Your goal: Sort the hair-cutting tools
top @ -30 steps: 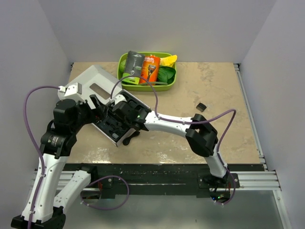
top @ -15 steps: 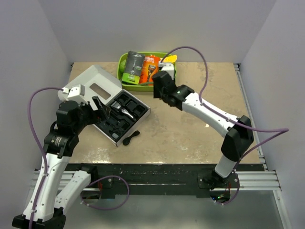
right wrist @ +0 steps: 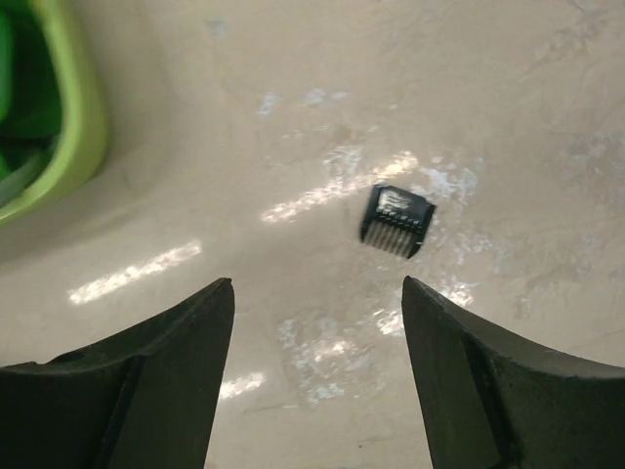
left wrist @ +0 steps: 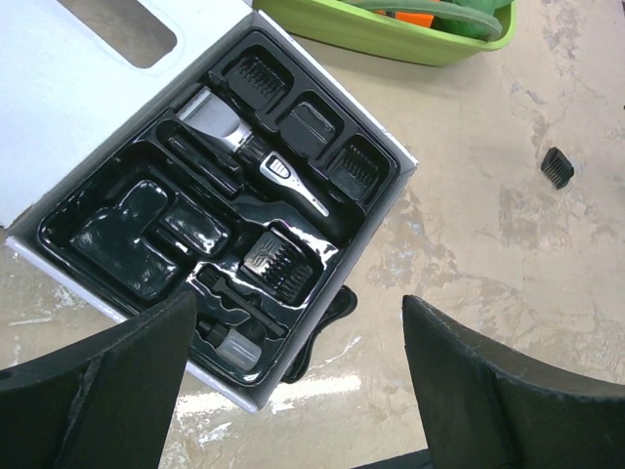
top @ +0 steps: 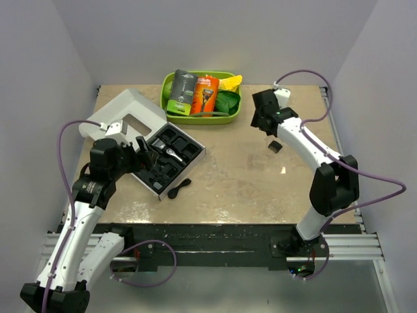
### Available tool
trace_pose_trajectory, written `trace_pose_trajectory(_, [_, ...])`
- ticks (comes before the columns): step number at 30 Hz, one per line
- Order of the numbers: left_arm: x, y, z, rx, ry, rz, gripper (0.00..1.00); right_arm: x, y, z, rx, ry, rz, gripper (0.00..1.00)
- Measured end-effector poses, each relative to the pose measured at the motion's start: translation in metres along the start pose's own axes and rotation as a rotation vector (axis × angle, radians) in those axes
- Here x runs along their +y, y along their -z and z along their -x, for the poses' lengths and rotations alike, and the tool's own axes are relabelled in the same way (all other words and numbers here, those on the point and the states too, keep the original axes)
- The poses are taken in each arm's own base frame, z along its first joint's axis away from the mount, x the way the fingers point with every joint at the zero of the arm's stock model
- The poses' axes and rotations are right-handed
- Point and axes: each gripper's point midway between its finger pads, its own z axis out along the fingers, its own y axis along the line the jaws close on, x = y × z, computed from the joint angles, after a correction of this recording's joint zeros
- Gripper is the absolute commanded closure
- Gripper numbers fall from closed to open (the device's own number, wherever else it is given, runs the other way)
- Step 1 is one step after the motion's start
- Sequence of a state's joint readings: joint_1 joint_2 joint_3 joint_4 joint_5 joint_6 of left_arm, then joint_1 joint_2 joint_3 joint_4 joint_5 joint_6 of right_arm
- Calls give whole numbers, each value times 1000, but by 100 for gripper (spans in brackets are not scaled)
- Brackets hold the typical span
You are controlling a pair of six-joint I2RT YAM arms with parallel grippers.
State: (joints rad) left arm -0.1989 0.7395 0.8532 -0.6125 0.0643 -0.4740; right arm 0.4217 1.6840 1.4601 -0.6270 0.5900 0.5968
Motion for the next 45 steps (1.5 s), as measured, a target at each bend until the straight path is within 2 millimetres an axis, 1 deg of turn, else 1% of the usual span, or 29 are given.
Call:
trace_pose_trajectory(3, [-1, -3, -4, 6, 0, -14, 9, -28, -25, -12, 58, -46, -57, 17])
trace_pose_trajectory(5, [-1, -5, -7, 12, 0, -22, 9, -43, -42, -25, 100, -57, -103, 12])
trace_pose_trajectory(7, [-2, -7, -10, 21, 1, -28, 9, -48, -56, -39, 143, -49, -127, 7])
trace_pose_trajectory(10, [-2, -10, -11, 24, 1, -36, 9, -48, -70, -56, 186, -32, -147, 4])
trace_pose_trajectory(14, [-5, -12, -12, 31, 1, -49, 9, -48, -80, -67, 218, -37, -149, 3])
trace_pose_trajectory(20, [-4, -16, -16, 40, -4, -55, 9, -57, -91, -68, 221, -107, -155, 4])
trace_pose_trajectory(23, [-4, -17, -17, 43, -6, -55, 9, -63, -97, -72, 230, -134, -169, 4])
trace_pose_trajectory(30, [-4, -17, -16, 42, -13, -59, 9, -65, -114, -94, 279, -158, -194, 4])
trace_pose_trajectory(33, [-4, -17, -16, 43, -13, -59, 10, -66, -117, -102, 292, -163, -205, 4])
trace_pose_trajectory(41, [-4, -19, -18, 50, -12, -56, 9, -69, -122, -100, 283, -201, -215, 6])
trace_pose_trajectory(45, [-3, -20, -18, 54, -12, -54, 9, -72, -125, -100, 277, -226, -219, 9])
